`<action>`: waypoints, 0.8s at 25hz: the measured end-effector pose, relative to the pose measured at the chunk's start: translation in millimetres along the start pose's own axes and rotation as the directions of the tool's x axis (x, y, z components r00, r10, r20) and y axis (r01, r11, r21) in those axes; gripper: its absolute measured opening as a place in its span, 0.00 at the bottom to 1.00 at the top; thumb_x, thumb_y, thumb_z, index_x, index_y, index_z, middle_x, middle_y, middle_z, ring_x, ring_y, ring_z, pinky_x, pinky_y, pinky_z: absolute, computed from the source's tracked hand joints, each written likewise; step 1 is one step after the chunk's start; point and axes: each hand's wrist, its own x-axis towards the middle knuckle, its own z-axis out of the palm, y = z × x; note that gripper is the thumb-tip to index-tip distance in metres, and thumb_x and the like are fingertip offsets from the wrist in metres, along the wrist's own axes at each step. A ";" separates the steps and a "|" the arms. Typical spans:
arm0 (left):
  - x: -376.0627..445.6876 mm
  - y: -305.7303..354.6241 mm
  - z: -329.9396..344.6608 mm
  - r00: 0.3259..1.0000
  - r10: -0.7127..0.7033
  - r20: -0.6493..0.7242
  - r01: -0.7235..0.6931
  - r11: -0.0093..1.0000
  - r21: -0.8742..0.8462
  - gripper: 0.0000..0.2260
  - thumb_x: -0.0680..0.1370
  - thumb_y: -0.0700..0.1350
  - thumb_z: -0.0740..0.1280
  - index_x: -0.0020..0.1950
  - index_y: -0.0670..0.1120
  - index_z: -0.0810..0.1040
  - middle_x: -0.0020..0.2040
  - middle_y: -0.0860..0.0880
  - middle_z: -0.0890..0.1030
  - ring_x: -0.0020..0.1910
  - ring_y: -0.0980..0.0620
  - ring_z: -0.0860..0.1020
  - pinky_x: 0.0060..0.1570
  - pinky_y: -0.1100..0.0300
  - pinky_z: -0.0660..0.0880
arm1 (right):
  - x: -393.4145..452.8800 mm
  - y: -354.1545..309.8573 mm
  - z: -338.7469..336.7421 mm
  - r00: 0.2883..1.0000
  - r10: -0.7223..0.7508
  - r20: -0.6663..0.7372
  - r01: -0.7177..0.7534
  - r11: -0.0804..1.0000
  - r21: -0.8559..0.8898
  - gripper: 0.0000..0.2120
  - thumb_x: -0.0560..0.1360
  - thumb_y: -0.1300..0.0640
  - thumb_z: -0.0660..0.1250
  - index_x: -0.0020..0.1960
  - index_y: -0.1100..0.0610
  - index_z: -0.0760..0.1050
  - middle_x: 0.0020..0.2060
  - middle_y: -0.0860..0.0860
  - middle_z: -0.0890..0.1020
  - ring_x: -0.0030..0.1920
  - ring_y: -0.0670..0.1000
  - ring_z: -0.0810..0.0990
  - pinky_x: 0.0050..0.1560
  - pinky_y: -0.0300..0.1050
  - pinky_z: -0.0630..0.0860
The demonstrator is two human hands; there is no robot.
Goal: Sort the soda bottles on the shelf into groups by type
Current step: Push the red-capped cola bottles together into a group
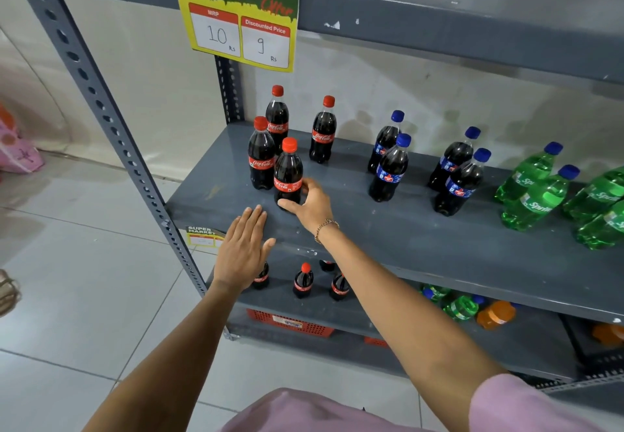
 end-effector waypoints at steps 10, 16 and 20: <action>0.7 0.5 1.4 1.000 -0.002 0.000 0.002 1.000 0.005 0.29 0.81 0.58 0.44 0.71 0.39 0.65 0.72 0.42 0.67 0.73 0.44 0.62 0.72 0.51 0.56 | 13.1 7.4 -14.9 0.999 0.017 -0.050 -0.017 1.000 0.004 0.20 0.69 0.62 0.71 0.60 0.59 0.72 0.57 0.58 0.79 0.59 0.56 0.77 0.62 0.46 0.72; 0.6 0.1 2.7 1.000 0.002 -0.001 -0.002 1.000 0.002 0.29 0.81 0.58 0.44 0.72 0.39 0.64 0.73 0.42 0.66 0.73 0.44 0.61 0.72 0.50 0.56 | 29.6 9.2 -28.6 0.995 0.048 -0.085 -0.051 0.998 -0.038 0.23 0.70 0.64 0.70 0.63 0.59 0.70 0.60 0.58 0.78 0.61 0.57 0.75 0.65 0.48 0.69; 0.1 -0.8 3.0 1.000 0.014 -0.019 -0.014 1.000 0.000 0.29 0.81 0.58 0.44 0.71 0.39 0.66 0.72 0.42 0.68 0.72 0.43 0.63 0.71 0.50 0.58 | 40.9 8.5 -30.0 0.995 0.062 -0.078 -0.066 0.996 -0.058 0.23 0.71 0.64 0.69 0.64 0.58 0.69 0.61 0.58 0.77 0.63 0.57 0.74 0.65 0.48 0.68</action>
